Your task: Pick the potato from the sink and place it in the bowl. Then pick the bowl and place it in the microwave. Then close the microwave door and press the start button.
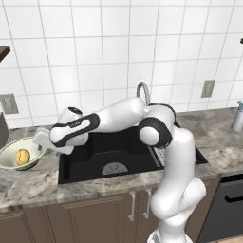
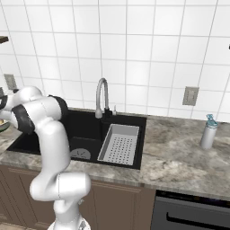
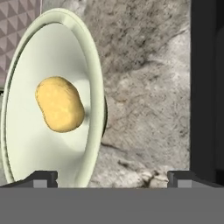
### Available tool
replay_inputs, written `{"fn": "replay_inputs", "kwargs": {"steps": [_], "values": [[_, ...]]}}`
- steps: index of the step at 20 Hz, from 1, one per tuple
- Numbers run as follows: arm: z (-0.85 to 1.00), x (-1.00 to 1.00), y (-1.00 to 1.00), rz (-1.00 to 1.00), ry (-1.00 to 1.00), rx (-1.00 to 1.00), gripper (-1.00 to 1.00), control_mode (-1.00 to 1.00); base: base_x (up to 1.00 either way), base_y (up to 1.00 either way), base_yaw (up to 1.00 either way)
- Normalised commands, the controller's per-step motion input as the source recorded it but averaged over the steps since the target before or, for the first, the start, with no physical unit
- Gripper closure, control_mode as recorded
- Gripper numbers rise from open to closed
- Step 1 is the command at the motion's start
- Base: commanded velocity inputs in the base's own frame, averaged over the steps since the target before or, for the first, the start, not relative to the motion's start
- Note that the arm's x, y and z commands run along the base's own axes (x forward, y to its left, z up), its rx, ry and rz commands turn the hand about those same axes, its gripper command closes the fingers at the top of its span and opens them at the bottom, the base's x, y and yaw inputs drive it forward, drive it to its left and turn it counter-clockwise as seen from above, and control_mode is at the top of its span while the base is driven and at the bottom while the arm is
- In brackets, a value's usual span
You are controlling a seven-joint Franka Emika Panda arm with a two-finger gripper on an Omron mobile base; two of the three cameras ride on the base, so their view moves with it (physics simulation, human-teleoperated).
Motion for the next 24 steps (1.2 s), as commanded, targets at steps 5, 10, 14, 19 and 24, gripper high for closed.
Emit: {"fn": "replay_inputs", "kwargs": {"steps": [5,10,14,19,24], "values": [[-0.17,0.31,0.46,0.02,0.00,0.00,-1.00,-1.00,0.00,0.00,0.00],[-0.24,0.31,0.56,0.01,0.00,0.00,-1.00,-1.00,0.00,0.00,0.00],[-0.02,0.18,0.28,0.00,0.00,0.00,-1.00,-1.00,0.00,0.00,0.00],[0.00,0.00,0.01,0.00,0.00,0.00,1.00,-1.00,0.00,0.00,0.00],[0.00,0.00,0.00,-0.01,0.02,0.00,1.00,-1.00,0.00,0.00,0.00]]}}
